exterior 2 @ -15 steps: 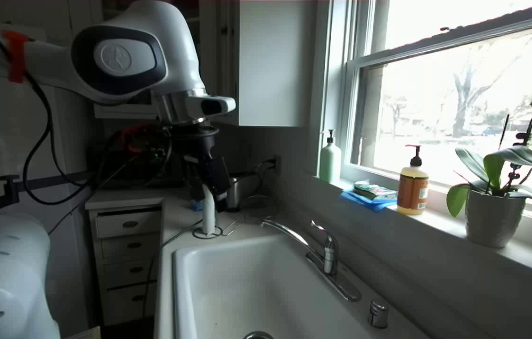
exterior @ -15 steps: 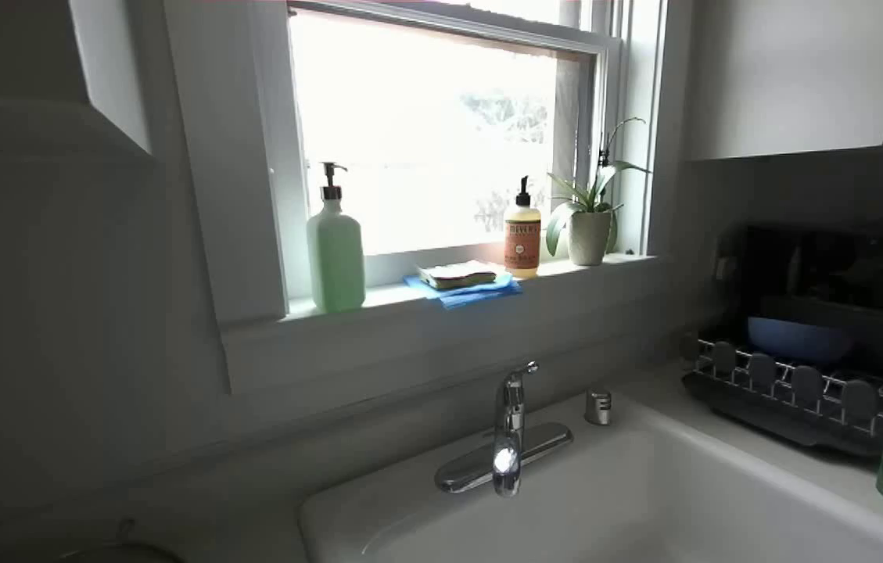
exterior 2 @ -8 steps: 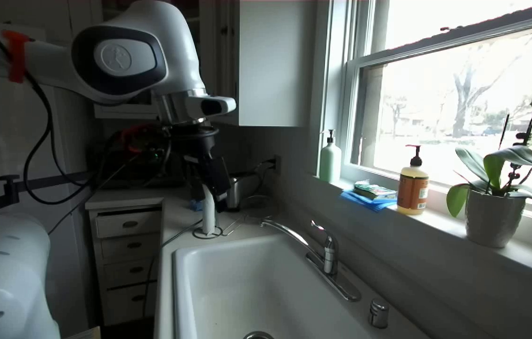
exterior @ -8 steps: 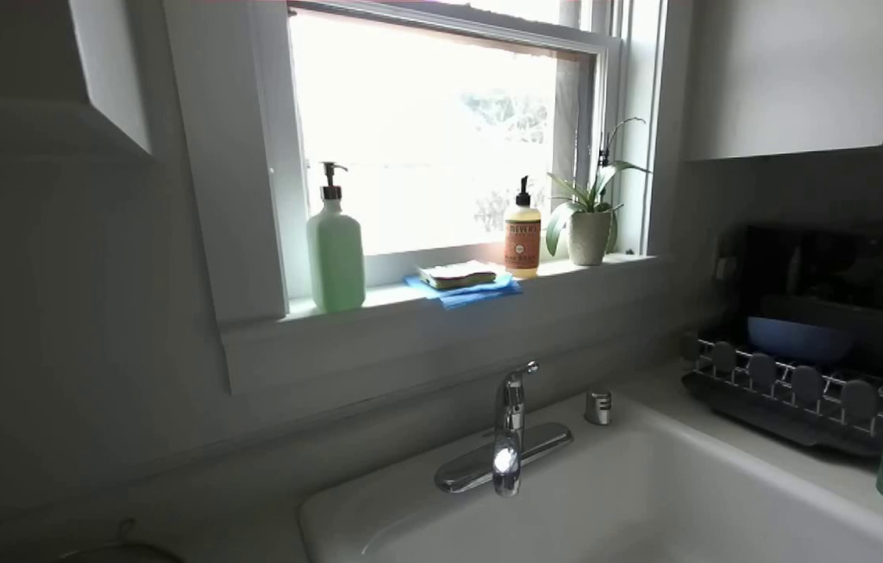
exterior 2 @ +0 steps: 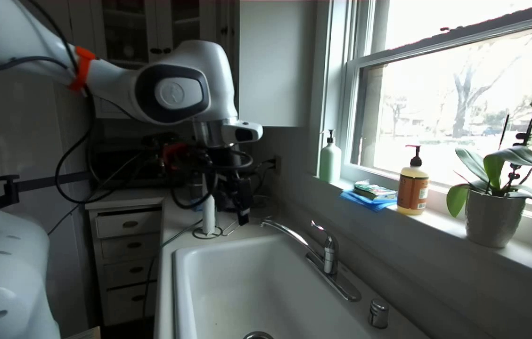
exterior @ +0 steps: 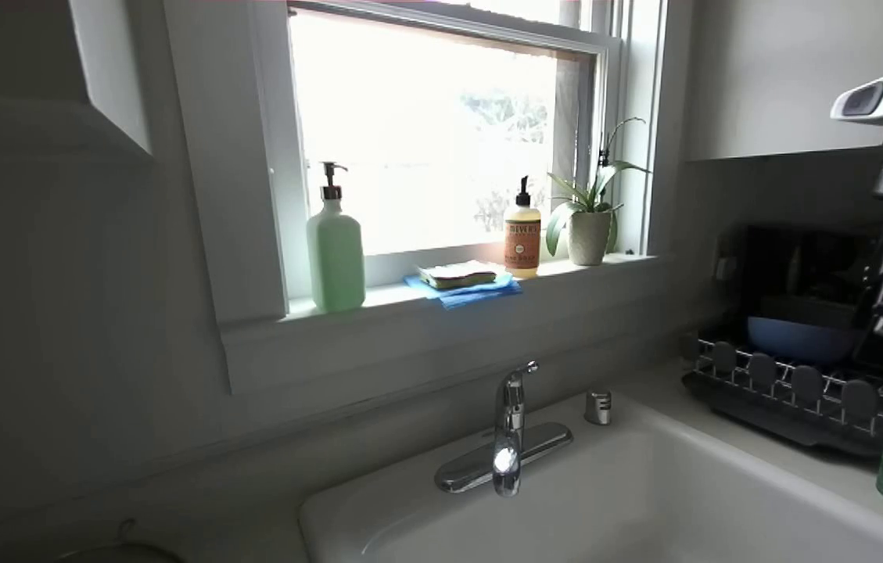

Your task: Turn the faucet to the right

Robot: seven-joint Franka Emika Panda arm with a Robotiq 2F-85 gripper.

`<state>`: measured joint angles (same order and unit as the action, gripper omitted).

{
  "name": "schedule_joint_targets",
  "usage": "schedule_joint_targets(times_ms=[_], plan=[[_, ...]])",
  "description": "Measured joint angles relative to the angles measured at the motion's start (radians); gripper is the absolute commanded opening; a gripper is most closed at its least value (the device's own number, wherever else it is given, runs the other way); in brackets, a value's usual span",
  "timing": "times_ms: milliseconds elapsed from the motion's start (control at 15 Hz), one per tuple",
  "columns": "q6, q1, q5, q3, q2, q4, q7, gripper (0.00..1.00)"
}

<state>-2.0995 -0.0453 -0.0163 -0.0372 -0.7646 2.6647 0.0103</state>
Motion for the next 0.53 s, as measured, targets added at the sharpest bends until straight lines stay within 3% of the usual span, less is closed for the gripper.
schedule_joint_targets(times_ms=[533], plan=[[-0.147,-0.081,-0.100,-0.017,0.413,-0.218,-0.003,1.00]])
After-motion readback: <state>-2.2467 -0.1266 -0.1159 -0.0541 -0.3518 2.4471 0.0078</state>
